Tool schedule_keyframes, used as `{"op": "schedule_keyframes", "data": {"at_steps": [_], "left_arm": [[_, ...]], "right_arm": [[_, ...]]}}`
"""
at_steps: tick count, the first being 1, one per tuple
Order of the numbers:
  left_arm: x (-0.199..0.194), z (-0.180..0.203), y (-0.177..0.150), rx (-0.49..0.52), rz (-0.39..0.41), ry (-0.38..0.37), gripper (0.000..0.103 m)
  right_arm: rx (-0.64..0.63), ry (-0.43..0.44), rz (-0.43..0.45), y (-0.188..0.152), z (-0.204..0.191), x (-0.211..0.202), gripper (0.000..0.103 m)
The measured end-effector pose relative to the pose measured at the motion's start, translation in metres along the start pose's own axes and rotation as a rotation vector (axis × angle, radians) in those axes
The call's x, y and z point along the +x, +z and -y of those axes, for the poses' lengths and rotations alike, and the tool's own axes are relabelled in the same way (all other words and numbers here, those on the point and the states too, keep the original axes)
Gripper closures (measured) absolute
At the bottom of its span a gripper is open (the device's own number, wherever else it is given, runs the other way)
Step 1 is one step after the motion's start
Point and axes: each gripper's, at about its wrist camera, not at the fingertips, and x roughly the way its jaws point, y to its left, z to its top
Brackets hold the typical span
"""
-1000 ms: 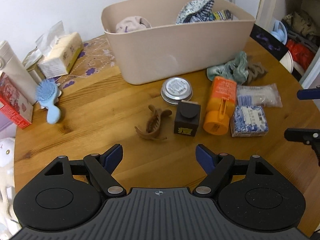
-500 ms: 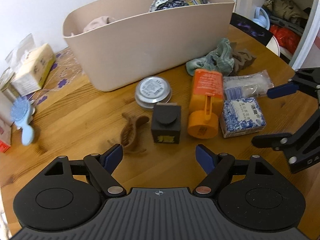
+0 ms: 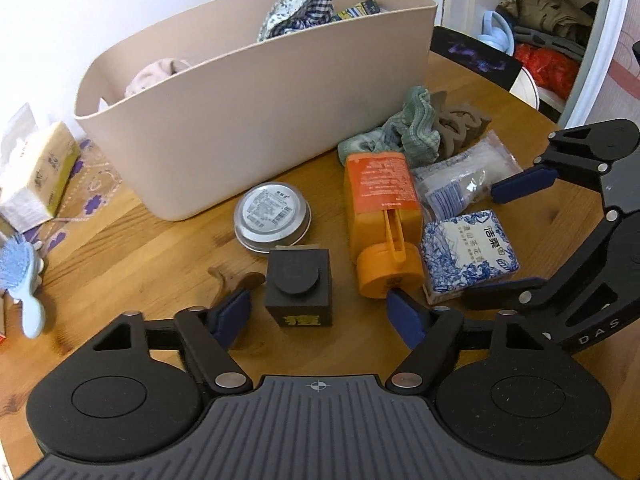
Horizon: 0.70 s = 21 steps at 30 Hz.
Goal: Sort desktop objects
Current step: 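Grasp the black square box with left tool while right tool grasps blue-and-white tissue pack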
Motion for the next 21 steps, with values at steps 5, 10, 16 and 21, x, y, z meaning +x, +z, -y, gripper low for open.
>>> {"op": "schedule_keyframes", "data": {"at_steps": [5,10,16,21], "left_arm": [[0.006,0.001,0.002,-0.004,-0.013,-0.005,0.031],[0.011,0.001,0.003,-0.012,-0.023,-0.022,0.037],[0.012,-0.003,0.005,-0.047,-0.025,-0.046,0.053],[0.011,-0.006,0.004,-0.06,-0.028,-0.041,0.069]], "right_arm": [[-0.005,0.012,0.002,0.003,0.002,0.003,0.012],[-0.032,0.015,0.01,0.005,-0.001,0.006,0.013],[-0.052,0.038,0.023,0.009,-0.005,0.006,0.03],[-0.07,0.051,0.032,0.01,-0.006,0.004,0.048]]}}
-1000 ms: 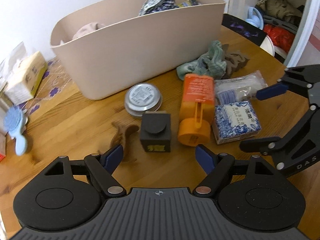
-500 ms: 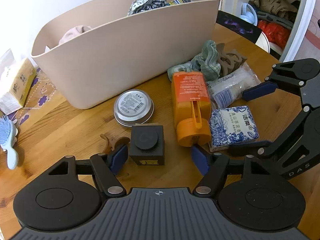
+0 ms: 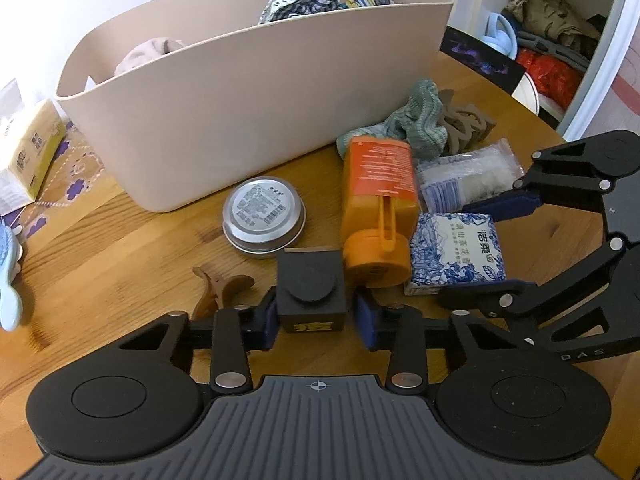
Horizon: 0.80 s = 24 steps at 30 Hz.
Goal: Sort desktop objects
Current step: 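Grasp the black square box with left tool while right tool grasps blue-and-white tissue pack, then carry both items over the bin and open both tools to drop them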
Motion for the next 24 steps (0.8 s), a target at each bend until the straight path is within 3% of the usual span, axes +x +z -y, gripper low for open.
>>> {"op": "schedule_keyframes", "data": {"at_steps": [9,24], "left_arm": [[-0.005,-0.002,-0.004,-0.008,-0.012,0.016,0.071],[-0.038,0.005,-0.019,-0.013,0.013,0.03,0.071]], "right_arm": [[-0.005,0.013,-0.007,-0.003,0.0,-0.004,0.055],[0.024,0.018,0.01,-0.027,-0.001,-0.036,0.057]]}}
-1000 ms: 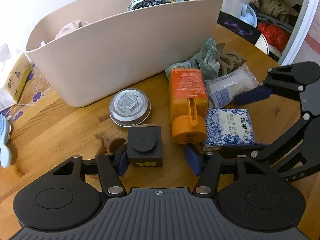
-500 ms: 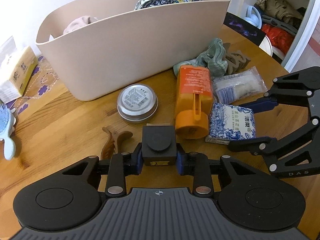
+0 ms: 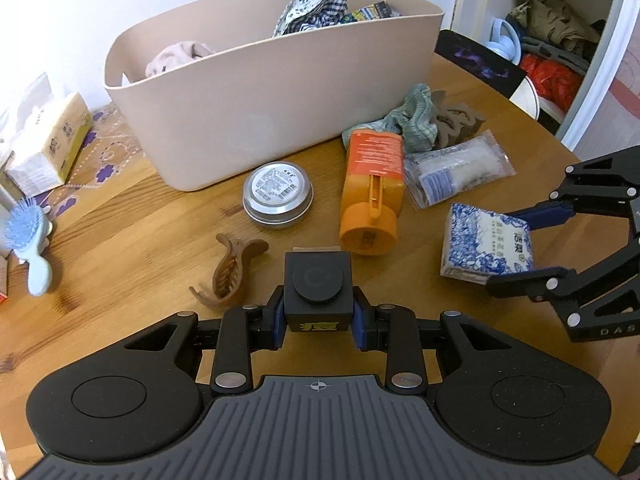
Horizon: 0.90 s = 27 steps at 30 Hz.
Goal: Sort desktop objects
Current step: 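Carry both items over the bin and open both tools to drop them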
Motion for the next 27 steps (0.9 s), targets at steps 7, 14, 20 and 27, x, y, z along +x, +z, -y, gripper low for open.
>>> {"op": "schedule_keyframes", "data": {"at_steps": [7,14,20,27], "left_arm": [[-0.022,0.001,-0.003,0.006,0.025,0.018,0.071],[-0.041,0.003,-0.001,0.004,0.048,0.027,0.071],[-0.057,0.007,0.008,0.017,0.079,0.033,0.071],[-0.077,0.011,0.022,0.011,0.121,0.035,0.071]], "right_arm": [[0.017,-0.012,0.035,-0.007,0.001,-0.027,0.057],[0.05,-0.032,0.067,-0.012,0.006,-0.05,0.057],[0.059,-0.051,0.113,-0.012,0.012,-0.075,0.057],[0.057,-0.075,0.174,-0.004,0.023,-0.099,0.057]]}}
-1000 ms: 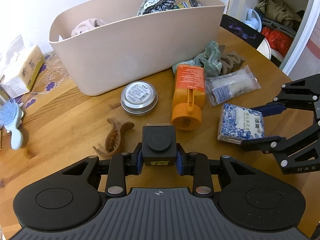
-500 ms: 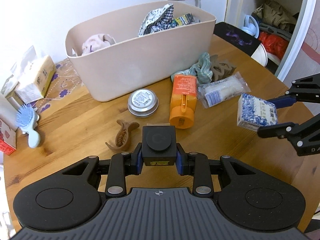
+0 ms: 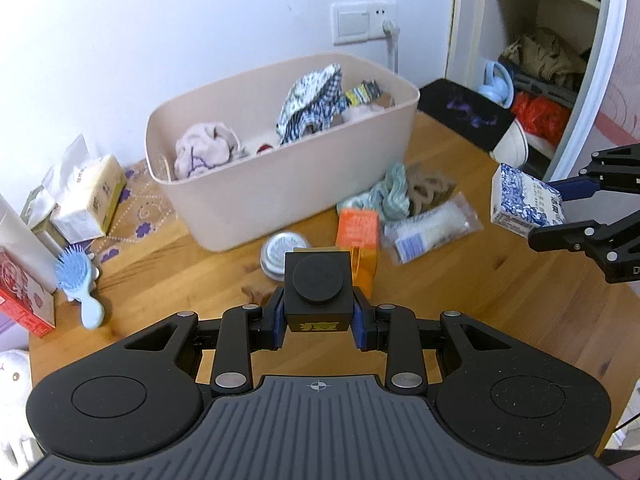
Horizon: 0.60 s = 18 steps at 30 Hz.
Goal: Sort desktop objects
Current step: 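Carry both items over the bin and open both tools to drop them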
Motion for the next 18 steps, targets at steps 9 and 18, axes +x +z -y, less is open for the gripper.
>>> {"op": "schedule_keyframes", "data": {"at_steps": [9,18], "left_arm": [[-0.016,0.003,0.025,-0.005,0.038,0.017,0.071],[-0.017,0.0,0.063,-0.01,0.087,0.037,0.072]], "right_arm": [[-0.02,-0.017,0.068,0.023,0.016,-0.019,0.057],[-0.066,-0.034,0.126,0.053,0.032,-0.027,0.057]]}}
